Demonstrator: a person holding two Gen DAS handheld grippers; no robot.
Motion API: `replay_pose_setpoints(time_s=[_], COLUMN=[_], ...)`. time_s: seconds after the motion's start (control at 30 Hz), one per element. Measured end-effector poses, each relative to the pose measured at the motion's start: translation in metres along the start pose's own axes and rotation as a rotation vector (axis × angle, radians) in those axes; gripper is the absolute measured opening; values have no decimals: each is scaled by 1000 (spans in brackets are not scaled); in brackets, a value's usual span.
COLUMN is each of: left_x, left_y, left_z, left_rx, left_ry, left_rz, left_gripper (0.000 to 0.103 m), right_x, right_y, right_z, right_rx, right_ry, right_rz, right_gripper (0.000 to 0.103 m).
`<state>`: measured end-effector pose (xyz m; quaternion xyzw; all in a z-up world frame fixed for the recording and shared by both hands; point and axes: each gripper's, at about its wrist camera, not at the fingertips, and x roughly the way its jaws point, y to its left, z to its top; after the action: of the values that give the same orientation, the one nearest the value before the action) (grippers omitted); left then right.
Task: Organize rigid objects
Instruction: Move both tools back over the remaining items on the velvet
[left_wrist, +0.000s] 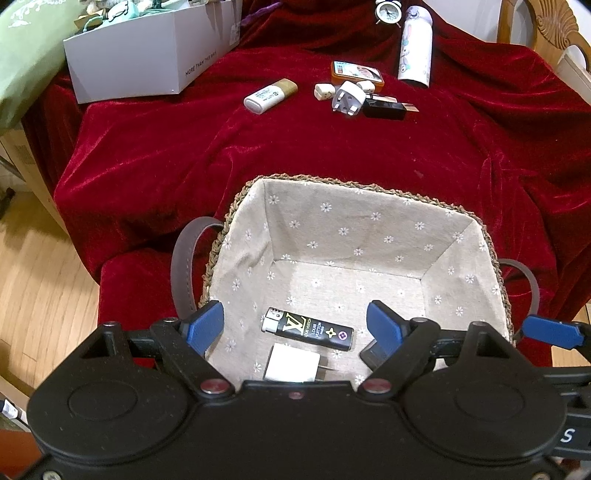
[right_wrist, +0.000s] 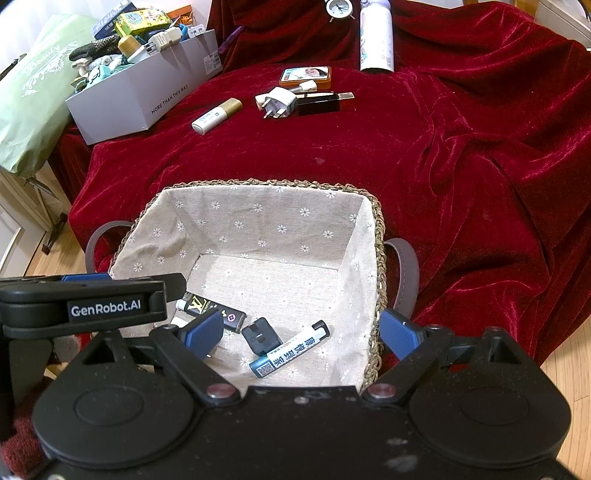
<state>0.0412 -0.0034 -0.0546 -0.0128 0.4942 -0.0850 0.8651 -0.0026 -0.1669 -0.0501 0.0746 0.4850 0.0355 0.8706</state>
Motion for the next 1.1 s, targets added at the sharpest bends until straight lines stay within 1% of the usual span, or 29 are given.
replay_pose_setpoints(time_s=[0.2,0.3,0.43,0.5,0.63,0.87,1.1], left_x=[-3,-6,-6,-7,-14,-16,8], left_y=[0,2,3,2,-1,5,11], left_z=[1,2,2,3,9,38,81], left_rx=[8,7,20,27,56,54,63], left_ry=[-14,-23,-23,-21,-53,-83,-78], left_rz=[12,22,28,30,49,46,79], left_gripper=[81,81,82,82,82,84,85], right_x=[-1,-1,-3,-4,-4,-2,4], right_y=[-2,-3,-6,-7,-9,-13,-16], right_z=[1,1,2,3,6,22,46], right_rx=[6,14,44,47,54,65,47], right_ry=[-2,-4,-16,-29,-43,-74,-90], right_rz=[2,-9,-17,-36,-43,-46,-59], right_gripper=[94,99,100,102,103,103,103])
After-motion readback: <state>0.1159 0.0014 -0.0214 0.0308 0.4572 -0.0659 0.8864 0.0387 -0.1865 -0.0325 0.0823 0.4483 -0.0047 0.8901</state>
